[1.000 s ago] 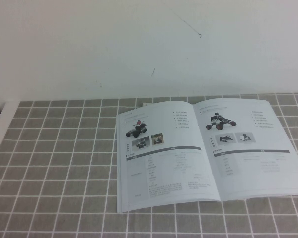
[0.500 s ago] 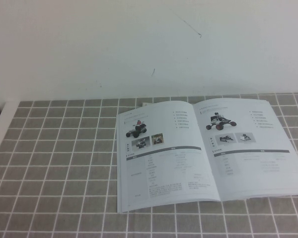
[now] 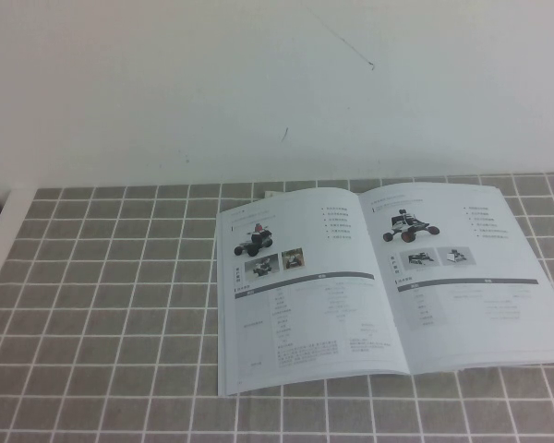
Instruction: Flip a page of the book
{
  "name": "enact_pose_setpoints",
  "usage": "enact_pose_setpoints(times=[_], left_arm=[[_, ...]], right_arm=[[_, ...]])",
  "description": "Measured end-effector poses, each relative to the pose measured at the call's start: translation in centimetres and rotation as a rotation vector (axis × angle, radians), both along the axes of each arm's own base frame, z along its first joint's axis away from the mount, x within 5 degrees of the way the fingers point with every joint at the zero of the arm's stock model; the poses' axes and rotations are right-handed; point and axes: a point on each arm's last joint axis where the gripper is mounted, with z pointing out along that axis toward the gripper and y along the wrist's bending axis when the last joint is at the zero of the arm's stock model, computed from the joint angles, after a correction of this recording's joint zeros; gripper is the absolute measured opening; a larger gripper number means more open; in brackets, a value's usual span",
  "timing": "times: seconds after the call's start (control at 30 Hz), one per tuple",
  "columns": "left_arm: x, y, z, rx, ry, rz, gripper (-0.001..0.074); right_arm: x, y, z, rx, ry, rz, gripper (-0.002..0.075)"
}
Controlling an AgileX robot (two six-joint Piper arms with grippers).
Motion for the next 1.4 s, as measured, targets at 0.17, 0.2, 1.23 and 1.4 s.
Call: enact_pose_setpoints(times=[0.17, 0.2, 1.23, 1.4], left_arm=[[-0.9, 0.6, 1.8, -0.154, -0.231, -0.010, -0.0004], [-1.2, 0.5, 2.1, -0.148, -0.270, -0.017, -0.0004], [7.3, -3.7, 12.1, 0.338, 0.645, -0.265, -0.0004], [9.9, -5.2, 10.8, 0.392, 0.710, -0.319, -0.0004]], right_arm=[[-0.8, 0.0, 1.2, 0.070, -0.161, 0.045, -0.0003], [-1.2, 0.0, 1.7, 0.077, -0.230, 0.053, -0.0003], [5.0, -0.2, 15.8, 0.191, 0.832, -0.007, -0.0003], [7.3, -0.1, 14.7, 0.183, 0.939, -0.016, -0.0003]])
